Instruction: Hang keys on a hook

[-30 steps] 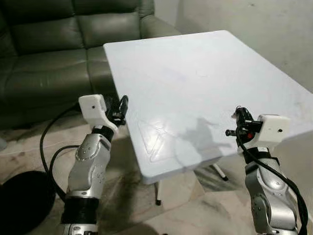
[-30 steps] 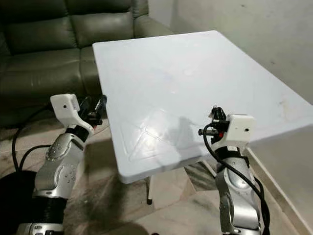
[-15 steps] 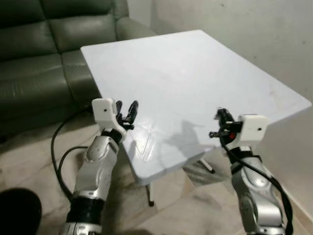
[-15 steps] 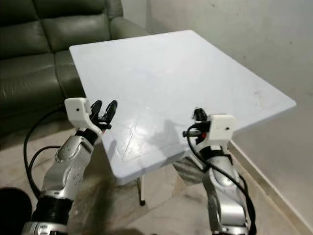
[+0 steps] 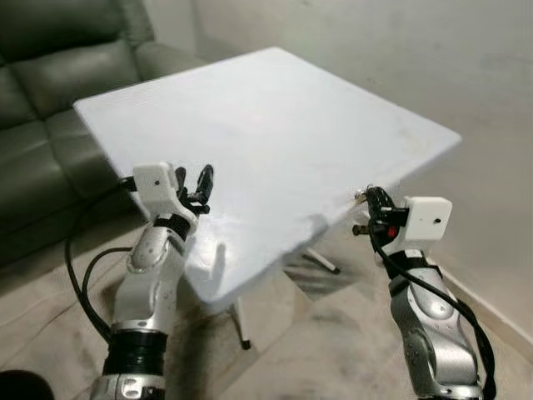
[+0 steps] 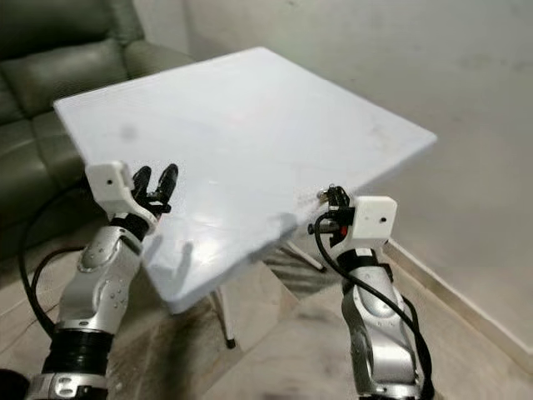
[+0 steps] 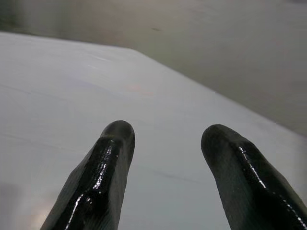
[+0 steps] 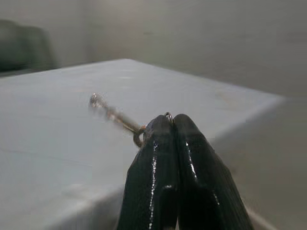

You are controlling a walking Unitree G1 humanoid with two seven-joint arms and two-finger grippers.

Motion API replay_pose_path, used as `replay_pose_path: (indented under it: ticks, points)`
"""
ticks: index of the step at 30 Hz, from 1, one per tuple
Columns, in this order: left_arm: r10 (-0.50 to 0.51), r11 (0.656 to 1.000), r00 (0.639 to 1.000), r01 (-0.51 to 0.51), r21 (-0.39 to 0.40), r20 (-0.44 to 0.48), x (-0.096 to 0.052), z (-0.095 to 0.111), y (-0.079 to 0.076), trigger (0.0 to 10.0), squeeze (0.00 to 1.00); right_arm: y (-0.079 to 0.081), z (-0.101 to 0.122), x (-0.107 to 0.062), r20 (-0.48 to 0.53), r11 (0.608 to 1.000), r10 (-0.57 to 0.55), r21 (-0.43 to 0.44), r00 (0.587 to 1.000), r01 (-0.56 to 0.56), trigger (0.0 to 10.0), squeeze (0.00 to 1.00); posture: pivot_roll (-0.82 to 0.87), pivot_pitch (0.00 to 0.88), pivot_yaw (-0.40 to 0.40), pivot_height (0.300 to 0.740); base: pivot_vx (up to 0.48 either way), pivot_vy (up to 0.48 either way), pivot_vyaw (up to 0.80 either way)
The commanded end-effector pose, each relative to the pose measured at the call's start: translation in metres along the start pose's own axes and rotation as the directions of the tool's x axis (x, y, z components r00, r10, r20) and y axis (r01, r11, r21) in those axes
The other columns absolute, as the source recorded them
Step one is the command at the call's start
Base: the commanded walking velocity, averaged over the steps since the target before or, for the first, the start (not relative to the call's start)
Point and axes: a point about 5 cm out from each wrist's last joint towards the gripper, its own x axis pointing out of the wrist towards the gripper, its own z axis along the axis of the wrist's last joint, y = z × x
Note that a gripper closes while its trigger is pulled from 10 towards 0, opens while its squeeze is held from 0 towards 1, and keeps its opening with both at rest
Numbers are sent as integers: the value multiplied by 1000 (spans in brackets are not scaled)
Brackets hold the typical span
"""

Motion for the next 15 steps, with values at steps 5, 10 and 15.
replay_pose_path:
  ticks: [5,10,15]
  points:
    - [27,1000,1000,-27,2,1,-2,3,9,10000,0,6,8,0,44,1000,23,7,999,-23,10000,0,26,111,-5,740,0,0,0]
    - [24,1000,1000,-24,0,-4,-2,2,7,10000,0,6,7,-1,42,1000,27,10,999,-28,10000,0,24,108,-7,740,0,0,0]
    - [20,1000,1000,-20,-5,-7,-1,1,6,10000,0,5,8,-1,43,1000,28,9,999,-28,10000,0,21,103,-7,740,0,-48,0]
